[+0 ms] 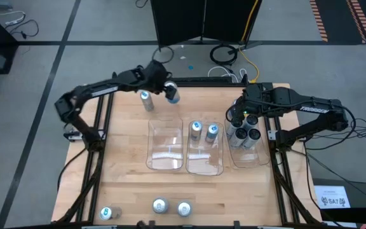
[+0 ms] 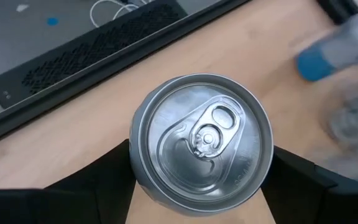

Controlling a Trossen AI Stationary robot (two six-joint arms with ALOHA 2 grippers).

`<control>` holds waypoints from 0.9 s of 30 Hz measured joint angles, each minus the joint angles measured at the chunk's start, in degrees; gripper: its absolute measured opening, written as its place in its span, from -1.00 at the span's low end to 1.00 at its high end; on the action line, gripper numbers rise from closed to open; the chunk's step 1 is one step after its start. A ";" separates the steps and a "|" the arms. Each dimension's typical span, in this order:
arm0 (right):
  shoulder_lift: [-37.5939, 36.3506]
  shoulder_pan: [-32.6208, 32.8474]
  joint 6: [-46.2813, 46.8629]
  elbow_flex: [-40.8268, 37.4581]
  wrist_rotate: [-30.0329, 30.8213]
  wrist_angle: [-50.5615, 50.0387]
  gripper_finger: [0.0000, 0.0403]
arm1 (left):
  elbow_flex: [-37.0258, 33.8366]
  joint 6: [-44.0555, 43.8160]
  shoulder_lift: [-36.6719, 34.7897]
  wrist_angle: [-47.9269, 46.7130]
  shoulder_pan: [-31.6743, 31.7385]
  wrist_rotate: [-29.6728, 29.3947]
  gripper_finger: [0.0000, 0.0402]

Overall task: Sort soda cans
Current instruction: Put the top left blue-white soda can into the left transparent bin

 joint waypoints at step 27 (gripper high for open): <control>0.00 0.00 0.17 0.00 0.33 2.03 0.46 | -17.26 -27.55 -20.10 -10.80 -35.98 -19.45 0.50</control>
